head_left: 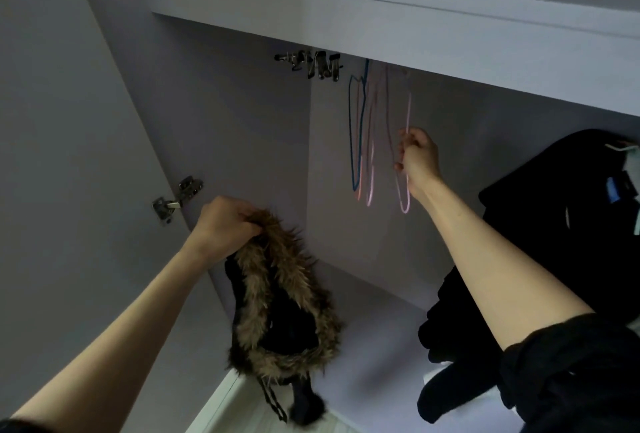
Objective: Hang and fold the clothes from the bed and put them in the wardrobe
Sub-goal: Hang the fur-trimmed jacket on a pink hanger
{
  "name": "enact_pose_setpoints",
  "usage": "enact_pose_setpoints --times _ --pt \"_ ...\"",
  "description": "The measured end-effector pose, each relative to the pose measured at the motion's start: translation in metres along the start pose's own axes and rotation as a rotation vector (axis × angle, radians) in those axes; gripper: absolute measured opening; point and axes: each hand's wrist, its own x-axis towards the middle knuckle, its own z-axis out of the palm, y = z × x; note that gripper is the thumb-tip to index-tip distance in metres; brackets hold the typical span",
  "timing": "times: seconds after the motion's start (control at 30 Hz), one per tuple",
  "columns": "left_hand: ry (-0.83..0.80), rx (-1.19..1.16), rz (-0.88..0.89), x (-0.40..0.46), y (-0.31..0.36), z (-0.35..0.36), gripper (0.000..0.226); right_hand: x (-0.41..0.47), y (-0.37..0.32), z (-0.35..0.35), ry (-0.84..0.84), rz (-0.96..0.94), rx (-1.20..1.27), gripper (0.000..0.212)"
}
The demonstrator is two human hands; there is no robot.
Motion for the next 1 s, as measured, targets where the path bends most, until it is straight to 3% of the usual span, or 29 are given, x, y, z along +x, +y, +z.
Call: enact_pose_setpoints --times 0.33,0.53,0.63,0.77,0.87,1.0 --pt "-0.067 -0.038 -0.061 -0.006 -0.005 0.013 0.009 -0.043 0.039 -0.030 0.159 -0.089 -0.153 0.032" --pt "-0.130 -0.046 -0.008 -0.011 -0.006 0.008 0.011 -0.080 0.060 -0.042 0.269 0.077 -0.134 0.015" --pt "-0.145 -0.061 -0.016 -0.012 -0.011 0.007 0.009 -0.114 0.088 -0.047 0.215 0.165 -0.296 0.027" --pt "-0.159 -0.065 -0.039 -0.022 -0.023 0.011 0.008 -0.165 0.104 -0.054 0.236 0.214 -0.061 0.013" --pt "-0.171 -0.075 -0.049 -0.032 -0.032 0.011 0.009 -0.204 0.110 -0.060 0.328 0.186 0.128 0.025" --pt "-0.213 -0.083 -0.034 -0.041 -0.042 0.004 0.016 -0.233 0.123 -0.066 0.300 0.330 0.334 0.019"
